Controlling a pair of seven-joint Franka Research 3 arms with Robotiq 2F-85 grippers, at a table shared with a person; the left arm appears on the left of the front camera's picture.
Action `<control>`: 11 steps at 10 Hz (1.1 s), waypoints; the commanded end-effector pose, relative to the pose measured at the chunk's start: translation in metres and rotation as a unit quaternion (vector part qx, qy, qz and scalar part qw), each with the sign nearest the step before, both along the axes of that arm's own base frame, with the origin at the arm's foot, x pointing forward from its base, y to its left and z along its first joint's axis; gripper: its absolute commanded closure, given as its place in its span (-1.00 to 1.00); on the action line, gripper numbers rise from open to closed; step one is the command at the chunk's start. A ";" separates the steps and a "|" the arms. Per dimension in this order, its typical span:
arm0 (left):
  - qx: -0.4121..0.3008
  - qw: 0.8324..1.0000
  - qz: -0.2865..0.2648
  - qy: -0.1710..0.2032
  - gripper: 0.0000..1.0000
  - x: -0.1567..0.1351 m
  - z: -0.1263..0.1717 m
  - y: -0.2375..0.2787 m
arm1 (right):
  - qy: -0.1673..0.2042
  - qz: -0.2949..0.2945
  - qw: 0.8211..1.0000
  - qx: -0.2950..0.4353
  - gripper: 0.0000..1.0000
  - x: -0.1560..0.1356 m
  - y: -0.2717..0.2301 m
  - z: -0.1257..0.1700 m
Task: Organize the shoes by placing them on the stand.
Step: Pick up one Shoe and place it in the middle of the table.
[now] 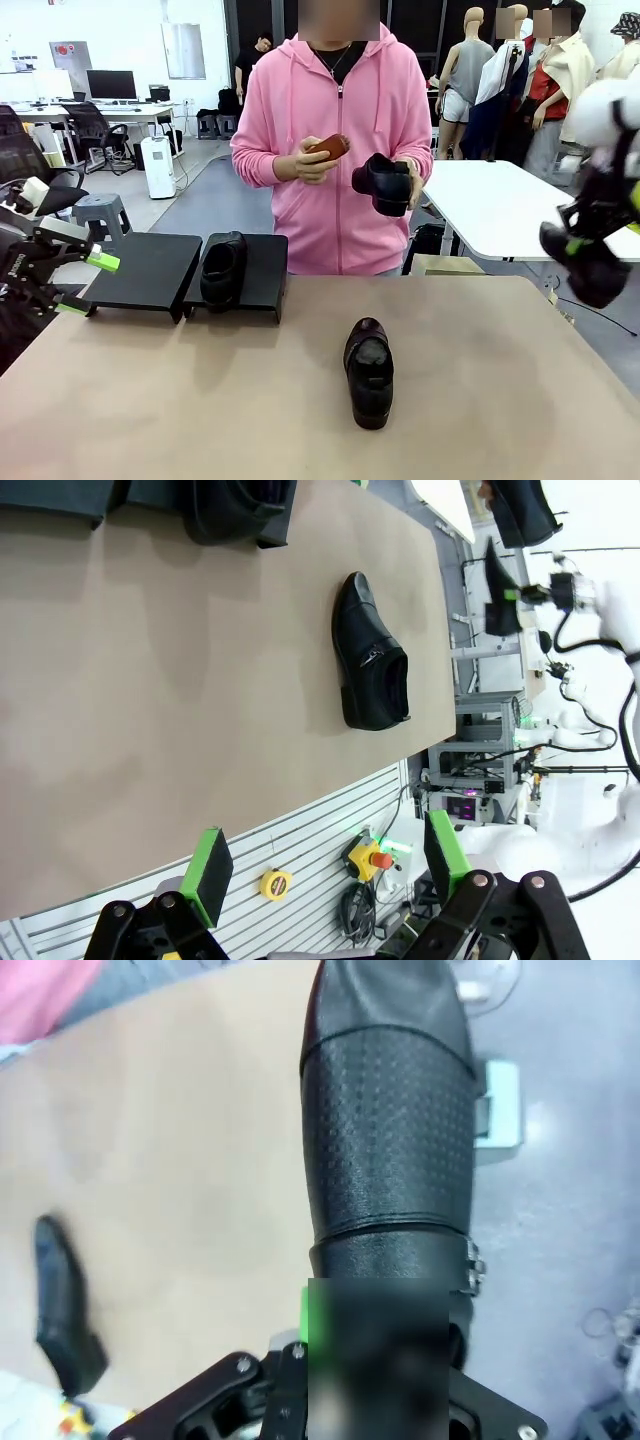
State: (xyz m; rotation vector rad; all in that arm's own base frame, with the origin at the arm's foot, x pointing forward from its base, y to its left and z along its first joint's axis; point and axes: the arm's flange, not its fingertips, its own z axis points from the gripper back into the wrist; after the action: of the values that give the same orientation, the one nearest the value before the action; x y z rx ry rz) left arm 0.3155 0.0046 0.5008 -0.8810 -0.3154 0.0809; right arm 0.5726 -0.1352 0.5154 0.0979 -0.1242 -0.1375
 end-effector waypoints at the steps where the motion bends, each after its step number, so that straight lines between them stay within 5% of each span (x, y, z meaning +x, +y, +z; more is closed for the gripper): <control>1: -0.005 1.000 0.003 0.004 -1.00 0.000 0.002 0.000 | 0.002 -0.016 1.000 0.017 1.00 -0.088 0.005 0.016; 3: -0.005 1.000 0.003 0.004 -1.00 0.000 0.002 0.000 | 0.034 0.009 0.998 0.049 1.00 -0.130 -0.006 0.004; 7: -0.005 1.000 0.003 0.004 -1.00 0.000 0.002 0.000 | 0.030 -0.006 0.999 0.032 1.00 -0.122 -0.005 0.021; 9: -0.005 1.000 0.003 0.004 -1.00 0.000 0.002 0.000 | 0.057 0.038 0.997 0.023 1.00 -0.128 0.028 -0.009; 11: -0.005 1.000 0.003 0.004 -1.00 0.000 0.002 0.000 | 0.004 0.018 0.997 -0.075 1.00 -0.141 0.073 0.027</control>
State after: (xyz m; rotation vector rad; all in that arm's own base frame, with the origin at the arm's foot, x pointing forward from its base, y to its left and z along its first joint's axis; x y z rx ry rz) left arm 0.3154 0.0044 0.5008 -0.8806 -0.3148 0.0806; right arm 0.4467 -0.0775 0.5206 0.0622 -0.0406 -0.0672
